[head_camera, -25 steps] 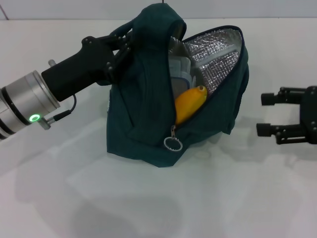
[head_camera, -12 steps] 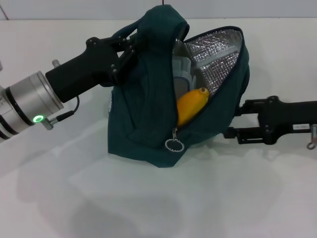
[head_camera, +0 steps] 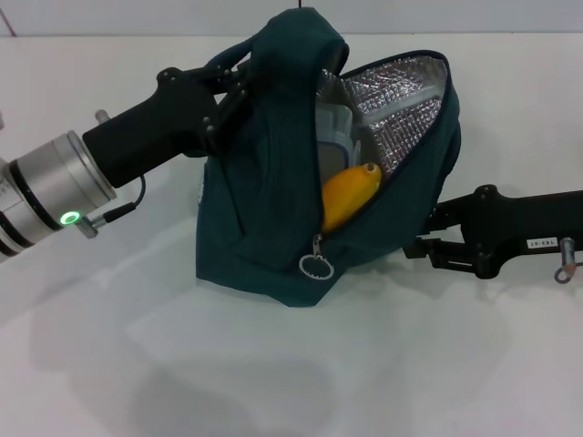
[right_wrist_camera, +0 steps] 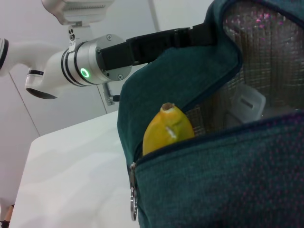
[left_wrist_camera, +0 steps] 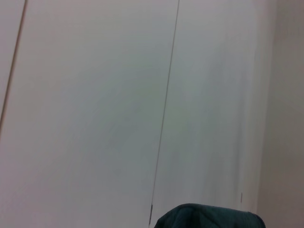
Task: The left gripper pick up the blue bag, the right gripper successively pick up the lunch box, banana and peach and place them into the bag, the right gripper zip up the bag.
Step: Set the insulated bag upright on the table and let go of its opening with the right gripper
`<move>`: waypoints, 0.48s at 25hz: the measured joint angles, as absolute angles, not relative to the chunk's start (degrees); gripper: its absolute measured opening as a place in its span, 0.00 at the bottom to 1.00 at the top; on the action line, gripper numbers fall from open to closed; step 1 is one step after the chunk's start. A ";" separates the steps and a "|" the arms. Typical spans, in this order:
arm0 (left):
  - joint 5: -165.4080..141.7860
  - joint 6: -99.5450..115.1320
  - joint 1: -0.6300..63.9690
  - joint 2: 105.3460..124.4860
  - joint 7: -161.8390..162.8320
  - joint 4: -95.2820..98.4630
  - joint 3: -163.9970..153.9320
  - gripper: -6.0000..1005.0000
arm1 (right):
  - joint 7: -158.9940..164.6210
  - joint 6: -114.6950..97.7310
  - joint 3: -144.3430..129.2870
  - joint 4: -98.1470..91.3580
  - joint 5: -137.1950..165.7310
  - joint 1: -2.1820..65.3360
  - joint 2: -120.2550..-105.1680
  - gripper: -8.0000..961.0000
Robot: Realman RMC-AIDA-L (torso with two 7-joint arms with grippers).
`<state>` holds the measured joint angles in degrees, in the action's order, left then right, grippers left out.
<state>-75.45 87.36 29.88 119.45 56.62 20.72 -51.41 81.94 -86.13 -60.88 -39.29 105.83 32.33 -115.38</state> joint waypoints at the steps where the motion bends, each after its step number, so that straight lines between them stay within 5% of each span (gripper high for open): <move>1: -75.41 87.36 29.88 119.45 56.62 20.72 -51.37 0.08 | 81.87 -86.16 -60.89 -39.32 105.82 32.33 -115.39 0.39; 12: -74.97 87.28 29.96 119.54 56.60 20.82 -51.33 0.08 | 80.64 -87.10 -63.29 -39.37 105.83 32.65 -115.40 0.29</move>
<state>-74.97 87.28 29.96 119.54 56.60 20.82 -51.33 80.64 -87.10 -63.29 -39.37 105.83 32.65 -115.40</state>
